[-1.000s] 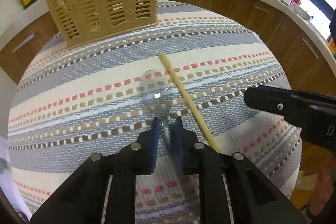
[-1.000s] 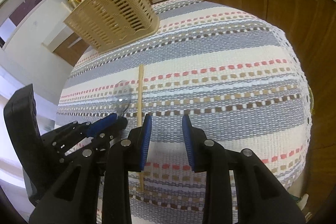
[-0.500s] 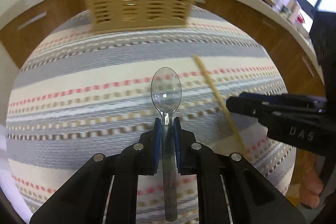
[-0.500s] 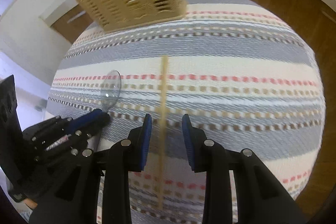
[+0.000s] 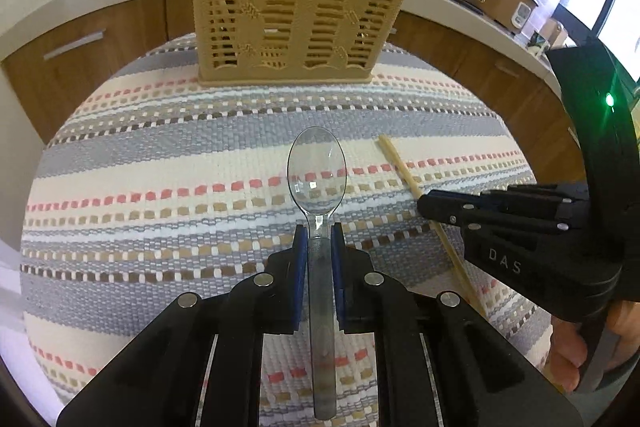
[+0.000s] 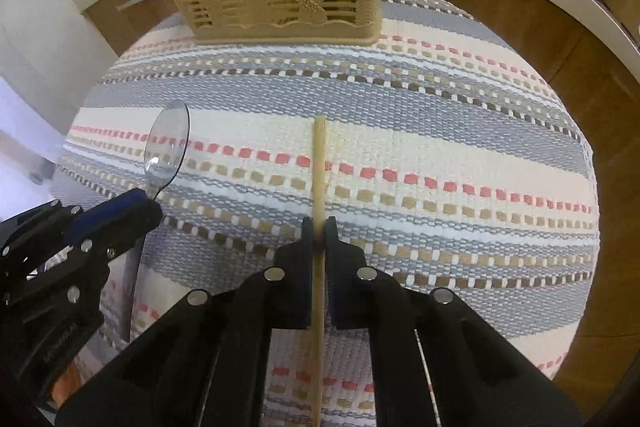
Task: Organize utensils
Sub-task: 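Lower clear spoon and chopstick into the caddy and open both tools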
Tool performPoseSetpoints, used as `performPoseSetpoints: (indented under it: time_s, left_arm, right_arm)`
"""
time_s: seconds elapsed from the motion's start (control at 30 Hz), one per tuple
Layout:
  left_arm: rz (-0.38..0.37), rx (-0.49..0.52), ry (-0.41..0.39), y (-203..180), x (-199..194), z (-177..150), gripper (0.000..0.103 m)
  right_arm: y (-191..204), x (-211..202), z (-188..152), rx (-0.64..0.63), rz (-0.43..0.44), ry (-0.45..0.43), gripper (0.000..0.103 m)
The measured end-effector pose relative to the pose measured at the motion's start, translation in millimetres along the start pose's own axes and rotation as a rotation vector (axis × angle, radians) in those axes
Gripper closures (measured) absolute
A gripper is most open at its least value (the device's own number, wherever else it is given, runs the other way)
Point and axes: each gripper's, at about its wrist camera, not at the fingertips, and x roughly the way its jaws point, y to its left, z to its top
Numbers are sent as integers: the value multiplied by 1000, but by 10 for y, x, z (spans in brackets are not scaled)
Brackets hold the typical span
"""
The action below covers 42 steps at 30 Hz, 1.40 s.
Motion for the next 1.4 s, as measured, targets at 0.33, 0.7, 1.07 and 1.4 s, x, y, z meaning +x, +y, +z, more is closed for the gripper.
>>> performPoseSetpoints:
  time_s: [0.33, 0.7, 1.07, 1.4]
  left_arm:
    - [-18, -42, -151, 91, -459, 145, 93]
    - [-51, -14, -408, 73, -1248, 685, 93]
    - [-67, -10, -600, 112, -1386, 1414, 93]
    - [-99, 41, -710, 232, -1234, 1977, 93]
  right_arm:
    - [-205, -653, 33, 33, 145, -215, 99]
    - [-247, -1511, 368, 14, 261, -505, 99]
    - [-357, -1937, 1108, 58, 255, -749, 99]
    - [-407, -1895, 1681, 48, 132, -955, 99]
